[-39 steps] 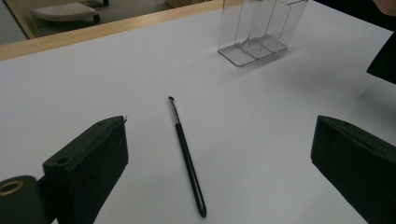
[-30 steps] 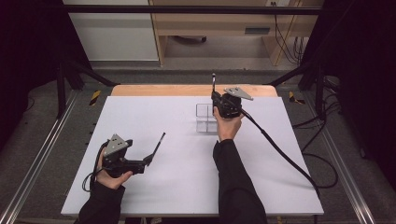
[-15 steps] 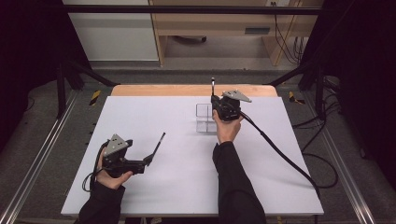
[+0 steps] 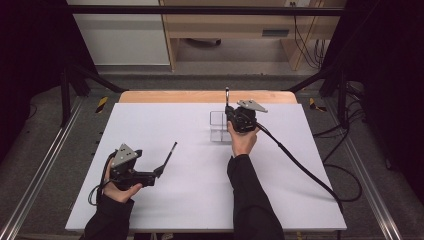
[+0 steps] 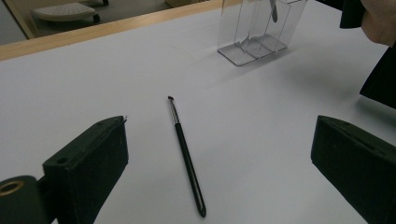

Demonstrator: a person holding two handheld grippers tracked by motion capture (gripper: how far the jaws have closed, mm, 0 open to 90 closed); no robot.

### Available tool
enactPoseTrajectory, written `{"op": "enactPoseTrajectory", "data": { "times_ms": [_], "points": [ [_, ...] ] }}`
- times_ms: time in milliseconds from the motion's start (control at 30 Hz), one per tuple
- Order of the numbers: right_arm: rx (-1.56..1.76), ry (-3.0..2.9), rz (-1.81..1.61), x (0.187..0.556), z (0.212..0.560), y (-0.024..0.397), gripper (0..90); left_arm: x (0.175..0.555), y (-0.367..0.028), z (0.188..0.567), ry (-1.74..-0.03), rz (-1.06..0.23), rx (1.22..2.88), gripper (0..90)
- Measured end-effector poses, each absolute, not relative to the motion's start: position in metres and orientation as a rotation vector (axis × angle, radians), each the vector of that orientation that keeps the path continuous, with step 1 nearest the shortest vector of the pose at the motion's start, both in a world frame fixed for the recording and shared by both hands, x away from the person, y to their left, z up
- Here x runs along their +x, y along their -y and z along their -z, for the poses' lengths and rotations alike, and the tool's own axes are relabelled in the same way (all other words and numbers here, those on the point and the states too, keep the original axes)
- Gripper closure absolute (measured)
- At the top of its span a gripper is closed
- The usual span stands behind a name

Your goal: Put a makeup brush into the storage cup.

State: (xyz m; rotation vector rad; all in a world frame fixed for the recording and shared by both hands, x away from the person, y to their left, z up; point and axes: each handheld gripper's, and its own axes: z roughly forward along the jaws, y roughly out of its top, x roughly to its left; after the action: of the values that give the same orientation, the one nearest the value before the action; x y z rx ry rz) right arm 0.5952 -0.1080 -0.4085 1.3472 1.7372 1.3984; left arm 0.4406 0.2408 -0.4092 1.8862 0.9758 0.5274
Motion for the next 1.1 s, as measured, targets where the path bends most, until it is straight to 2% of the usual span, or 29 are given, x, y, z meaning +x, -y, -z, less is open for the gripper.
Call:
{"op": "enactPoseTrajectory", "data": {
  "times_ms": [833,933,1100],
  "points": [
    [1.372,-1.808,-1.339,0.588,0.427,0.107,84.0,0.441,-0.239,0.41,-0.975,-0.528,1.895,3.2],
    [1.363,-1.819,-1.338,0.585,0.427,0.107,82.4,0.441,-0.239,0.41,-0.975,-0.528,1.895,3.3],
    [1.341,-1.804,-1.361,0.577,0.423,0.109,74.7,0.441,-0.239,0.41,-0.974,-0.527,1.895,3.3]
  ]
}}
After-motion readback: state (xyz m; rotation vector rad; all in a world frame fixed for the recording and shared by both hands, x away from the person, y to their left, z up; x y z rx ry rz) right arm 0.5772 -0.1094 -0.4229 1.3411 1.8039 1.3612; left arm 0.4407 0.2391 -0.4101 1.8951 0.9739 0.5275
